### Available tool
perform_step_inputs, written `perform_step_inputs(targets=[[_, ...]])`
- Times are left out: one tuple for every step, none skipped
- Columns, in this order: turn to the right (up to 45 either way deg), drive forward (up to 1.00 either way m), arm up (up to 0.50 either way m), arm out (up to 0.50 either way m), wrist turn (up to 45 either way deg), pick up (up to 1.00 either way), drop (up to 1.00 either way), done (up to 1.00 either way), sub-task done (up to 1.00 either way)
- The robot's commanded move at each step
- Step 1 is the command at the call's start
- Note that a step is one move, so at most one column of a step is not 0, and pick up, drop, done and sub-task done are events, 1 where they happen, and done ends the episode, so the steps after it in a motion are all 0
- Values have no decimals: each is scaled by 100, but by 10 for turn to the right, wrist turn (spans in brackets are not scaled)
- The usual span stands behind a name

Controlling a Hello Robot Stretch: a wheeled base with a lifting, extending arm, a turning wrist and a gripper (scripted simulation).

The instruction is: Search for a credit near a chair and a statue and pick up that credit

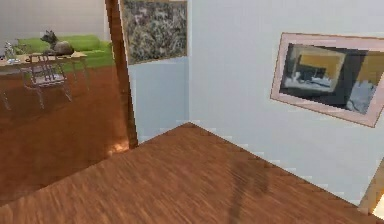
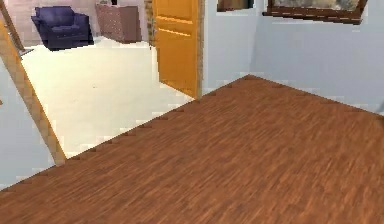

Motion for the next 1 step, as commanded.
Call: perform_step_inputs(targets=[[0, 10, 0, 0, 0, 0, 0, 0, 0]])
